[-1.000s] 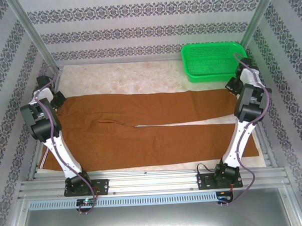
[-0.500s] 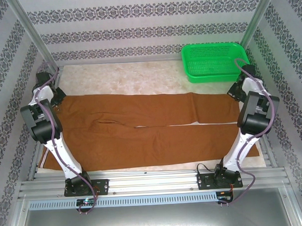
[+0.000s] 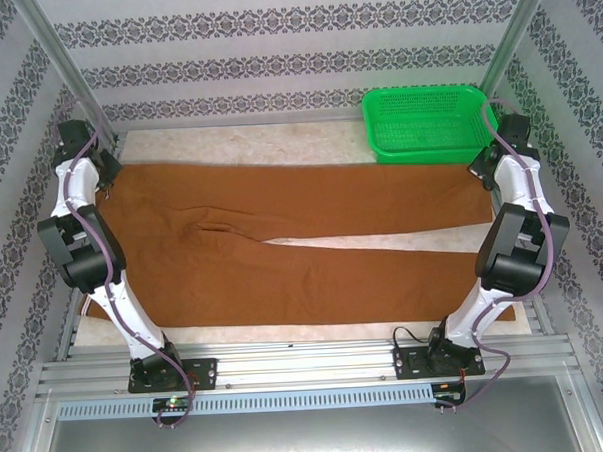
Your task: Roll up the long pants
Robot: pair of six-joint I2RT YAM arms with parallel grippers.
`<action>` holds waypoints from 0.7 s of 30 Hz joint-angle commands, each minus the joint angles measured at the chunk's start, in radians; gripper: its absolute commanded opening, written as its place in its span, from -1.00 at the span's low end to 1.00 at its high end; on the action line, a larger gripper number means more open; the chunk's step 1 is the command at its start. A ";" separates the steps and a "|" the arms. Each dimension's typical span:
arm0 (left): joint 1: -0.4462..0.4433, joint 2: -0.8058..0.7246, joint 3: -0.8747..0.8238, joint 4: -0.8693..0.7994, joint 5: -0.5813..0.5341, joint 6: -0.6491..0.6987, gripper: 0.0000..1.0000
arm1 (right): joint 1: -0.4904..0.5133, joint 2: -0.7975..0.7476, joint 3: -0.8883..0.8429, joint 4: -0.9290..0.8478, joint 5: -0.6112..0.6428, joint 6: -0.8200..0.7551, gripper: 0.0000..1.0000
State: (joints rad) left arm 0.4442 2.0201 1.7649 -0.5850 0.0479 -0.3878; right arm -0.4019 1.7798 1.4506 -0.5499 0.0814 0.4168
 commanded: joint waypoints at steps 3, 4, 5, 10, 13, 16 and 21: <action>-0.001 -0.056 0.089 -0.038 -0.050 -0.033 -1.00 | -0.007 0.003 0.144 -0.023 0.047 -0.018 -1.00; 0.001 -0.062 0.095 -0.041 -0.055 -0.035 -1.00 | -0.006 0.003 0.158 -0.025 0.050 -0.018 -1.00; 0.001 -0.071 0.096 -0.041 -0.061 -0.036 -1.00 | -0.006 0.004 0.179 -0.032 0.052 -0.018 -1.00; 0.010 -0.065 0.152 -0.058 -0.053 -0.050 -1.00 | -0.006 0.027 0.275 -0.055 0.039 -0.001 -1.00; 0.011 -0.007 0.272 -0.114 -0.030 -0.059 -1.00 | -0.003 0.064 0.365 -0.083 0.034 -0.001 -1.00; 0.011 0.044 0.375 -0.157 -0.018 -0.061 -1.00 | 0.001 0.108 0.474 -0.134 0.037 -0.014 -1.00; 0.014 0.116 0.532 -0.234 -0.036 -0.050 -1.00 | 0.000 0.183 0.618 -0.192 0.042 -0.038 -1.00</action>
State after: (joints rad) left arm 0.4438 2.0911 2.2124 -0.7773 0.0715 -0.4282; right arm -0.3878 1.9293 1.9900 -0.7086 0.0704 0.4084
